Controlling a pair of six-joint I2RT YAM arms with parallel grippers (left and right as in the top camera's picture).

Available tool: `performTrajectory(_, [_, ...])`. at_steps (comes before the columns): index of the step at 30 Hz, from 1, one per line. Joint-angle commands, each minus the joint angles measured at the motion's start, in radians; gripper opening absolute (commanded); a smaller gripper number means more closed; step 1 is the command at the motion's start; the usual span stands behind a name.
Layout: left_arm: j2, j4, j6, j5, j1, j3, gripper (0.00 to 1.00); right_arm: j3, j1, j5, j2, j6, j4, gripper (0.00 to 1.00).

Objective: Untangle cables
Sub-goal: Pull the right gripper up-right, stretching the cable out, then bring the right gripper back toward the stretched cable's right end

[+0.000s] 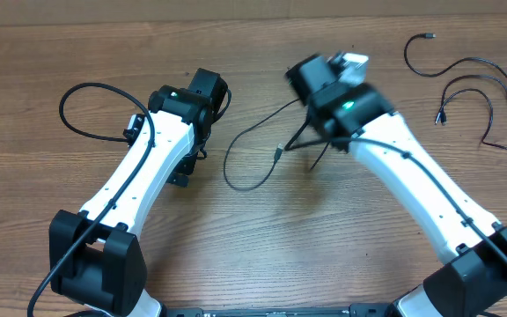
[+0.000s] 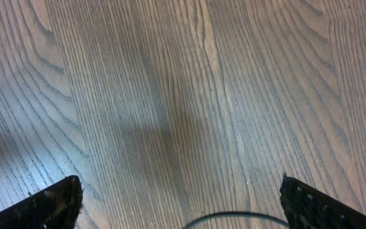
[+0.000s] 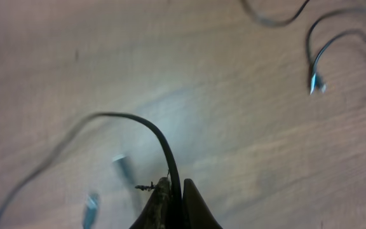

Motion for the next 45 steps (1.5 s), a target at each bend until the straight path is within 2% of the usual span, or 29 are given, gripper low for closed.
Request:
performTrajectory(1, [0.002,-0.003,0.015,-0.024,0.0,0.011,1.0,0.066,-0.105,-0.034,-0.027,-0.095,0.055,0.04])
performTrajectory(11, [0.002,-0.004,0.015,-0.024,0.0,0.011,0.99,0.083,-0.459,-0.27,-0.029,-0.172,0.19,0.04])
performTrajectory(21, [0.002,-0.004,0.015,-0.024,0.0,0.011,1.0,0.282,-0.772,-0.34,-0.032,-0.221,0.1,0.04])
performTrajectory(24, [0.002,-0.003,0.015,-0.024,0.0,0.011,0.99,0.308,-0.843,-0.477,-0.035,-0.225,0.071,0.04])
performTrajectory(25, [0.002,-0.003,0.015,-0.024,0.0,0.011,1.0,0.307,-0.873,-0.604,-0.034,-0.268,0.052,0.04])
performTrajectory(27, [0.002,-0.003,0.015,-0.024,0.0,0.011,1.0,0.298,-0.879,-0.692,-0.03,-0.31,0.032,0.13])
performTrajectory(29, [0.002,-0.004,0.015,-0.024,0.0,0.011,0.99,0.284,-0.867,-0.758,-0.021,-0.357,-0.005,0.45])
performTrajectory(30, [0.002,-0.004,0.015,-0.024,0.0,0.011,1.0,0.278,-0.853,-0.784,-0.012,-0.388,-0.024,0.58])
performTrajectory(31, [0.002,-0.003,0.015,-0.024,0.0,0.011,0.99,0.269,-0.84,-0.807,-0.006,-0.414,-0.03,0.68])
performTrajectory(33, [0.002,-0.004,0.015,-0.024,0.0,0.011,1.0,0.25,-0.816,-0.842,0.002,-0.469,-0.033,0.79])
performTrajectory(34, [0.002,-0.003,0.015,-0.024,0.0,0.011,1.0,0.228,-0.785,-0.851,0.012,-0.518,-0.032,0.88])
performTrajectory(37, [0.002,-0.003,0.015,-0.024,0.0,0.011,1.0,0.175,-0.717,-0.848,0.043,-0.684,0.0,1.0])
performTrajectory(40, [0.002,-0.003,0.015,-0.024,0.0,0.011,1.0,0.134,-0.662,-0.848,0.099,-0.871,0.033,1.0])
performTrajectory(45, [0.002,-0.003,0.015,-0.024,0.0,0.011,1.0,0.095,-0.616,-0.852,0.203,-1.03,0.104,1.0])
